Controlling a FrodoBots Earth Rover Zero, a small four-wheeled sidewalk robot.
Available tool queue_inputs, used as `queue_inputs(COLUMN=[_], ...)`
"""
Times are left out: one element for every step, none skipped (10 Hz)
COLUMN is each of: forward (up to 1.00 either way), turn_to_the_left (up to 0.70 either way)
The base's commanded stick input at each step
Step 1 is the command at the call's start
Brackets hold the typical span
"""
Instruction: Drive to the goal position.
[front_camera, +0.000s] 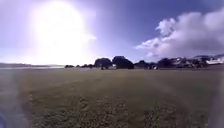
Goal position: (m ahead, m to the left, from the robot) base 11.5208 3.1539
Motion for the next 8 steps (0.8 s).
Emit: queue_inputs(forward=[0.70, 0.70, 0.70, 0.70, 0.70, 0.70, 0.70, 0.70], turn_to_the_left=[0.12, 0.14, 0.14, 0.14, 0.14, 0.14, 0.14, 0.14])
